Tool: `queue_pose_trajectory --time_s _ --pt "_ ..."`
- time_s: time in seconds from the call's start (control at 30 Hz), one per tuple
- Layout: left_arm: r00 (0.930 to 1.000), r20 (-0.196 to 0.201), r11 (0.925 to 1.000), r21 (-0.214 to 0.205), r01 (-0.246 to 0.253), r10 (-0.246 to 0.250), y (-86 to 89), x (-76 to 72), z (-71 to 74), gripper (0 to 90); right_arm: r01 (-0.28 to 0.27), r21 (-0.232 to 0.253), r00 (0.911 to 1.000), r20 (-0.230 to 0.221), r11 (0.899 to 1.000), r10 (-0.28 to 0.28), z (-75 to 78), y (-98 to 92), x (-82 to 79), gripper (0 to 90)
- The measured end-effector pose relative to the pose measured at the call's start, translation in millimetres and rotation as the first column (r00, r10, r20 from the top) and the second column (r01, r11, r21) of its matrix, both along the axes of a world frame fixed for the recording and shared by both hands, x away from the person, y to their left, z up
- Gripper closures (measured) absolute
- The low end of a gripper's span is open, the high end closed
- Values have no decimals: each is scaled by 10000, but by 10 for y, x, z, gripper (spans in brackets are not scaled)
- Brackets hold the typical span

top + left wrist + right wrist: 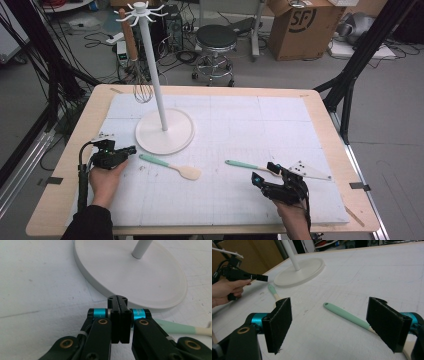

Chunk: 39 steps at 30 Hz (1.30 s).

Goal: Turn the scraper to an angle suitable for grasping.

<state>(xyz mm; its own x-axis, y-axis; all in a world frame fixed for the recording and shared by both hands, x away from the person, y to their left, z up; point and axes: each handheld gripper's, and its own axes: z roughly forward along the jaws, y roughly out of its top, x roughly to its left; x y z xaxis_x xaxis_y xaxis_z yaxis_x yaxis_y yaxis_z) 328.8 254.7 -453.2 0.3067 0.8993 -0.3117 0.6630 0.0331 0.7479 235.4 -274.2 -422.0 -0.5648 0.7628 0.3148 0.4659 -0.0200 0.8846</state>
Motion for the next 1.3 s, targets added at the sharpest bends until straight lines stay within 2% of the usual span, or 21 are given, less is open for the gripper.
queue_pose_trajectory --time_s 0.13,0.17,0.3,0.47,0.7,0.8,0.93,1.1,1.3 --pt "9987 -480 9992 366 165 -147 -54 26 -41 898 -24 -15 10000 47 10000 24 0 -8 3 203" --pt "9988 -473 9985 518 174 -150 -70 26 -43 897 -28 -7 10000 66 10000 29 1 -6 2 203" --pt "9983 -574 9994 355 -18 38 -90 46 -44 897 -27 19 9999 103 10000 27 12 -4 -9 203" --pt "9971 -682 9988 322 375 -352 -206 20 -36 898 -14 53 10000 85 10000 13 17 -10 -9 203" --pt "9947 -610 9960 295 846 -827 -474 -15 -32 897 9 34 9999 103 10000 -9 17 -3 -6 203" --pt "9931 -571 9936 426 1045 -1020 -540 -47 -35 897 4 40 10000 62 10000 -4 13 -12 -3 203" --pt "9915 -592 9924 355 1180 -1158 -616 -78 -37 897 -15 48 10000 78 10000 14 16 -9 -5 203" --pt "9936 -418 9919 675 1079 -1052 -753 -132 -37 897 -6 38 10000 94 10000 6 19 -14 -5 203" --pt "9934 -276 9909 731 1129 -1112 -857 -170 -41 898 37 62 9999 141 10000 -38 25 -26 -9 203"
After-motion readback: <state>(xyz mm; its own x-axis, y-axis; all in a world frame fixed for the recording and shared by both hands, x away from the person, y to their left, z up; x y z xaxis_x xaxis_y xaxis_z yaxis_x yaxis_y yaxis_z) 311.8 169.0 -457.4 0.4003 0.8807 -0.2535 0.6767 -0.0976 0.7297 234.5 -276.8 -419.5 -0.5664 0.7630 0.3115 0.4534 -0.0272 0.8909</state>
